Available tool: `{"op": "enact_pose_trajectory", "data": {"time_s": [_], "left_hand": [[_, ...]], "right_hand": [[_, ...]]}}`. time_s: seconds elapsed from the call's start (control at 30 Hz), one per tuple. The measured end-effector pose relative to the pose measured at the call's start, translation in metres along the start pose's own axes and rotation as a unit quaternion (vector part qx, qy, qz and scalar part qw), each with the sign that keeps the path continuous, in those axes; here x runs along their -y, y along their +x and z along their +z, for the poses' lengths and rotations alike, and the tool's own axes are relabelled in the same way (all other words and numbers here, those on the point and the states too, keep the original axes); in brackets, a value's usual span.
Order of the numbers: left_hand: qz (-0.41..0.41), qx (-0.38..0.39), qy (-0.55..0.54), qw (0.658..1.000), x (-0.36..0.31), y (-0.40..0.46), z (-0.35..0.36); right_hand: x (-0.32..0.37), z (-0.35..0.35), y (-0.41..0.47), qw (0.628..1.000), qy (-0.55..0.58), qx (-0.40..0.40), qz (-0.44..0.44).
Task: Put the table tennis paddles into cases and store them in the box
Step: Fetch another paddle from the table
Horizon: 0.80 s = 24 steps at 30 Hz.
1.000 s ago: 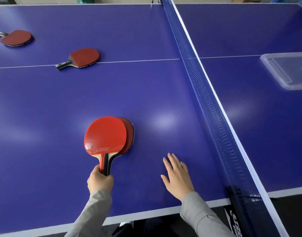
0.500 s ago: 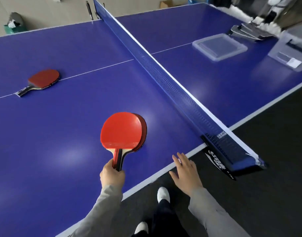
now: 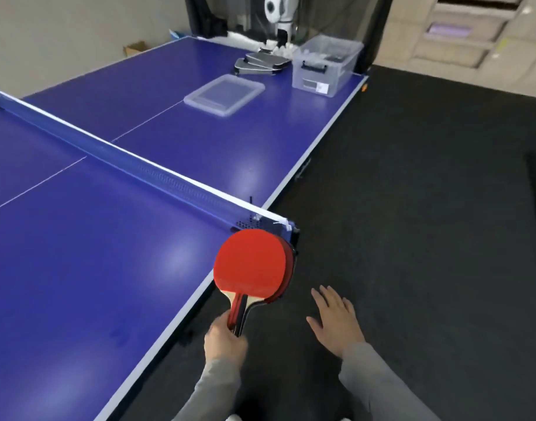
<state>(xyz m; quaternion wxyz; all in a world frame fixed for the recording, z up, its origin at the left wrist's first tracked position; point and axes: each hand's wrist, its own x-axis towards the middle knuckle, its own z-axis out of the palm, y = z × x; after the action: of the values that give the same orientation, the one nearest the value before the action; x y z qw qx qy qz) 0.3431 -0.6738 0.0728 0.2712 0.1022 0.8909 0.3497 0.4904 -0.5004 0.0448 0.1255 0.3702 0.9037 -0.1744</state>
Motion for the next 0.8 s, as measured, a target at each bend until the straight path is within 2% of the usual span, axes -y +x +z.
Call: {"op": "enact_pose_trajectory", "data": {"time_s": [0.1, 0.2, 0.37, 0.57, 0.8], "left_hand": [[-0.033, 0.009, -0.027, 0.999, -0.020, -0.031, 0.051], [-0.091, -0.020, -0.062, 0.994, -0.029, -0.067, 0.094], [-0.130, -0.045, -0.039, 0.990, -0.038, -0.109, 0.136], [-0.113, -0.029, -0.019, 0.993, -0.072, -0.126, 0.171], [-0.050, -0.016, -0.018, 0.998, -0.137, -0.096, 0.204]], "right_hand": [[-0.059, -0.014, -0.015, 1.000, 0.018, -0.002, 0.024], [-0.119, -0.021, -0.034, 0.999, 0.015, -0.005, 0.032], [-0.195, -0.029, -0.052, 0.999, 0.008, 0.000, 0.048], [-0.239, -0.046, -0.048, 0.999, 0.022, -0.008, 0.043], [-0.268, -0.066, -0.027, 0.997, 0.037, -0.005, 0.065]]}}
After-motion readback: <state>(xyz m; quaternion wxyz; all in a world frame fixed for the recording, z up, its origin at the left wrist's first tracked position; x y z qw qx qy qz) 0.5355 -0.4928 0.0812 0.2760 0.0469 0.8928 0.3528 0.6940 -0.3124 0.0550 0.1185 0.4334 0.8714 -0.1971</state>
